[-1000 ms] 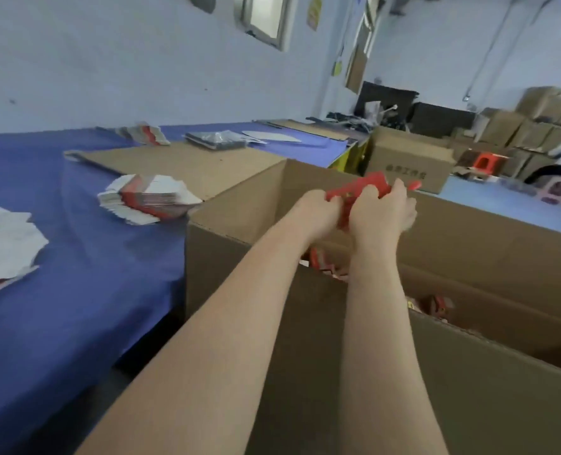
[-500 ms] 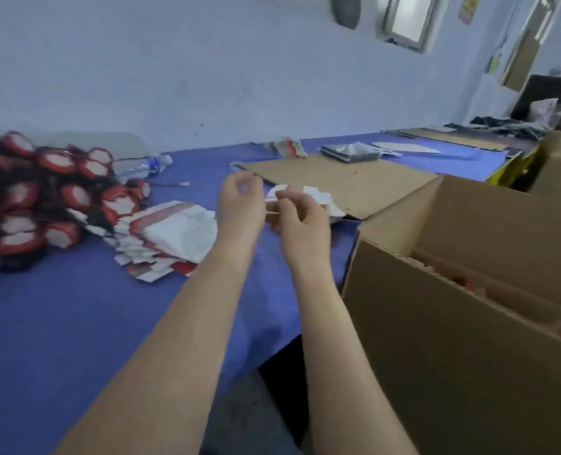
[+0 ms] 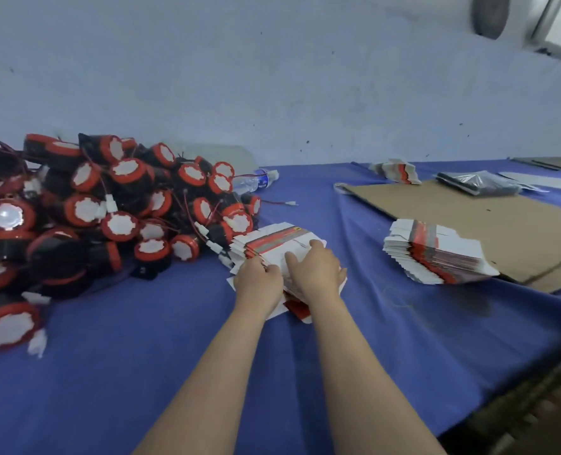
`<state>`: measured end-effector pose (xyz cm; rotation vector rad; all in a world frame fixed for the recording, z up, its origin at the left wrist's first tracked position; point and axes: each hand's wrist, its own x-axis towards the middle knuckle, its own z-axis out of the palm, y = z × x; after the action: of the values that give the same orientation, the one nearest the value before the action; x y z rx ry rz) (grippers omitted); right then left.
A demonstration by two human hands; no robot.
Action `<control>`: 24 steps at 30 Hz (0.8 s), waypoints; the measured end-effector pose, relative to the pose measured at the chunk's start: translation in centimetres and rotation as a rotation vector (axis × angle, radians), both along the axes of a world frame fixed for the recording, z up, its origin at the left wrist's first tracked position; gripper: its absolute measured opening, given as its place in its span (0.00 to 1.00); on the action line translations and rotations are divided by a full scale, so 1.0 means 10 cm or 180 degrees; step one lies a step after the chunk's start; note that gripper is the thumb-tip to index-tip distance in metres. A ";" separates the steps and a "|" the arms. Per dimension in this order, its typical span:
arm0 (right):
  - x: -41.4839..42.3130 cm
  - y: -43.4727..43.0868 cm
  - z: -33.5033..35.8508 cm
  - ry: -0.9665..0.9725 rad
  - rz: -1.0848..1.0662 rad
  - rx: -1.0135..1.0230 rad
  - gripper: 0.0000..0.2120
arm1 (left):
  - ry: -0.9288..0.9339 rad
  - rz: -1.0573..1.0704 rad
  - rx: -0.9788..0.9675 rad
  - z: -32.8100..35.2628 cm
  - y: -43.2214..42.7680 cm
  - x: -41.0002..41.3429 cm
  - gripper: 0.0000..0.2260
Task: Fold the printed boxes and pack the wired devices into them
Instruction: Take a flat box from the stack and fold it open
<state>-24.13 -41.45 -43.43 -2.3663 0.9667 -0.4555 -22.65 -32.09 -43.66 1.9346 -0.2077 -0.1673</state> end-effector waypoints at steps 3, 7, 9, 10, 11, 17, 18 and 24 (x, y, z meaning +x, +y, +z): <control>0.08 0.04 0.00 0.0073 -0.0118 0.0043 0.28 | 0.0075 -0.0002 -0.0009 -0.02 0.01 0.05 0.14; 0.07 0.15 0.00 0.0300 -0.0127 -0.0433 0.23 | 0.0324 0.0087 -0.0172 0.03 0.04 0.10 0.16; 0.04 0.23 -0.01 0.0290 -0.0049 -0.0573 0.17 | 0.0313 0.0024 -0.0202 0.06 0.03 0.07 0.17; 0.02 0.26 -0.01 0.0313 0.0003 -0.0597 0.15 | 0.0288 -0.0035 -0.0193 0.07 0.02 0.06 0.17; 0.00 0.29 -0.01 0.0358 0.0069 -0.0619 0.14 | 0.0270 -0.0083 -0.0173 0.08 0.01 0.04 0.17; -0.09 0.40 -0.01 0.0377 0.0251 -0.0722 0.13 | 0.0449 -0.0279 -0.0234 0.14 -0.02 0.03 0.21; -0.10 0.41 0.00 0.0338 0.0228 -0.0701 0.13 | 0.0466 -0.0299 -0.0258 0.14 -0.02 0.03 0.21; -0.25 0.35 0.09 -0.1139 0.0083 -0.0129 0.33 | 0.0303 0.0289 -0.1054 0.20 0.15 0.06 0.21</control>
<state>-26.59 -37.95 -42.50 -2.2244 0.7649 -0.8599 -22.09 -30.60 -41.69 1.5993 -0.0778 -0.1538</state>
